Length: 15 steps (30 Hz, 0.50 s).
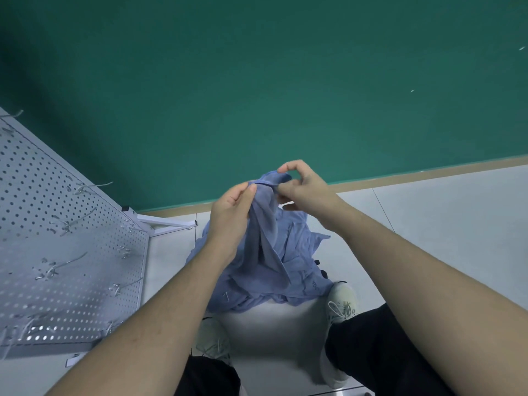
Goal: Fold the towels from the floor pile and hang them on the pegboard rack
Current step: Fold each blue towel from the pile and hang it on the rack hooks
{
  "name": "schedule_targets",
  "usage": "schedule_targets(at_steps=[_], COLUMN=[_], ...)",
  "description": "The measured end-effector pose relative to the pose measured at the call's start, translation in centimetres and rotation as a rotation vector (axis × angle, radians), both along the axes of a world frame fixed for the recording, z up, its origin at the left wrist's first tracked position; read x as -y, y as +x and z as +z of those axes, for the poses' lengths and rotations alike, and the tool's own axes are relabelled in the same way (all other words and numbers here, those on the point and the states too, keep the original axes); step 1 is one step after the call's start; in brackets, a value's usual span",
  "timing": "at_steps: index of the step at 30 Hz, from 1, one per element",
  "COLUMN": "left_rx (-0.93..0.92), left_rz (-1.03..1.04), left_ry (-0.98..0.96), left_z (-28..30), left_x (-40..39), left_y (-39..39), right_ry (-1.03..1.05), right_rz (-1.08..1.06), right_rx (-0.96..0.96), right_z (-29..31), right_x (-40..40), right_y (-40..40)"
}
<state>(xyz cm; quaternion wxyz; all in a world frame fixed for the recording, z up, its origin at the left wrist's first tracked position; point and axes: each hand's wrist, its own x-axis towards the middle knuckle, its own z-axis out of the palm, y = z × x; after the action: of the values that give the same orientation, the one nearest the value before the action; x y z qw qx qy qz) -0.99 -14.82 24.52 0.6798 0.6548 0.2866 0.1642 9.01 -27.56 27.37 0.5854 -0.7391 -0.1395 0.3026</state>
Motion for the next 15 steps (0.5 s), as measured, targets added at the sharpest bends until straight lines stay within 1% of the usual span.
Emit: schedule_targets(at_steps=[3, 6, 8, 10, 11, 12, 13, 15], left_rx=[0.011, 0.046, 0.069, 0.083, 0.09, 0.092, 0.086, 0.05], left_rz=[-0.023, -0.067, -0.096, -0.115, -0.111, -0.097, -0.073, -0.022], left_ry=[0.078, 0.105, 0.101, 0.102, 0.115, 0.139, 0.173, 0.251], left_z=[0.2, 0.5, 0.7, 0.7, 0.7, 0.7, 0.7, 0.8], left_x=[-0.6, -0.9, -1.1, -1.3, -1.4, -1.5, -1.7, -2.1], left_y=[0.0, -0.1, -0.2, -0.3, -0.3, -0.4, -0.4, -0.4], right_ry=[-0.127, -0.216, -0.409, -0.651, -0.703, -0.702, -0.658, -0.503], right_rz=[0.022, 0.131, 0.247, 0.343, 0.357, 0.346, 0.319, 0.288], right_rx=[0.308, 0.587, 0.713, 0.773, 0.773, 0.755, 0.735, 0.706], right_z=[-0.8, -1.6, -1.9, -2.0, -2.0, -2.1, -2.0, -1.8], right_x=[0.5, 0.9, 1.1, 1.5, 1.7, 1.8, 2.0, 2.3], right_y=[1.3, 2.3, 2.5, 2.9, 3.2, 3.7, 4.1, 4.7])
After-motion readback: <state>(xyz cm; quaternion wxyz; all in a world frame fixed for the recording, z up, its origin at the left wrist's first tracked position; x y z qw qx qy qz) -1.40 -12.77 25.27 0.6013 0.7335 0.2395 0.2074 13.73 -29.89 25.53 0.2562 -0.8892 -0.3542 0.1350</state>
